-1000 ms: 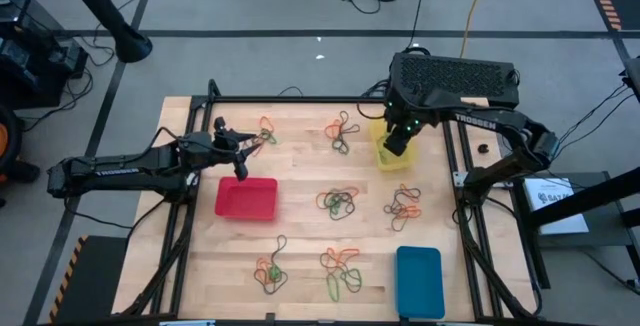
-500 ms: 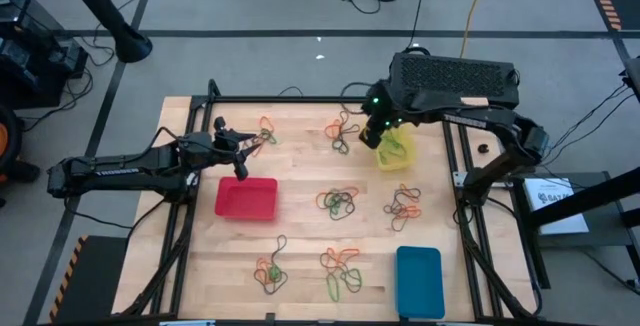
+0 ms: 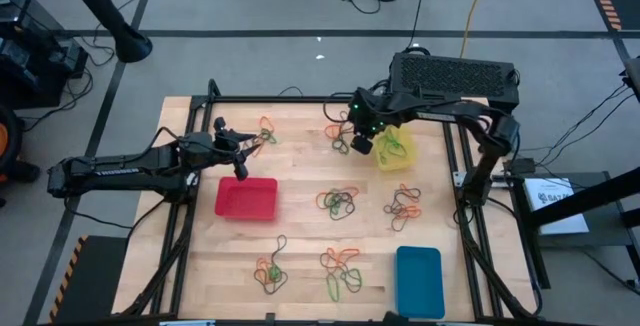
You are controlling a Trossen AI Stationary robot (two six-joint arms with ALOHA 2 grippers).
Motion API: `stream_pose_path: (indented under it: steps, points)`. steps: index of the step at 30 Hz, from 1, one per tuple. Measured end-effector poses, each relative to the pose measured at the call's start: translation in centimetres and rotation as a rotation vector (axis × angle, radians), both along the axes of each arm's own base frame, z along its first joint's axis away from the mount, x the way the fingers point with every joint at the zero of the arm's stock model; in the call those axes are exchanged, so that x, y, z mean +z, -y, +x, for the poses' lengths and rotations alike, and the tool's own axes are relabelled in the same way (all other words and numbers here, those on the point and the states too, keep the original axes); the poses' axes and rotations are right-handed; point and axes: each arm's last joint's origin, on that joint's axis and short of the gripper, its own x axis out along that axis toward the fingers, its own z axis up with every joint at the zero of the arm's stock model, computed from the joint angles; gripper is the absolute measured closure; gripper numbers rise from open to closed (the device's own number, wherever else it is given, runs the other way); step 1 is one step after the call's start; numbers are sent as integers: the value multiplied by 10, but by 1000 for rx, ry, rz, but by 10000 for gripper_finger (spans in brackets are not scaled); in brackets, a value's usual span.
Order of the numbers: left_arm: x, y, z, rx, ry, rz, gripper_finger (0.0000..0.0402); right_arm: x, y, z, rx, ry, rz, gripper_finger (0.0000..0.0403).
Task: Sort rubber bands into baskets
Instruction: Put the green rubber band into the yellow bin
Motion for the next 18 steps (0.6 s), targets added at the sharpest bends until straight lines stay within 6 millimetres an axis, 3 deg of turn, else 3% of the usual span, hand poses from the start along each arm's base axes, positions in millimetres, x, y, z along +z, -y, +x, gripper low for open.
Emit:
stream_pose_path:
  steps: [18]
  points:
    - [-4, 0, -2, 3, -46, -11, 253, -5, 15, -12, -70, -78, -32, 403]
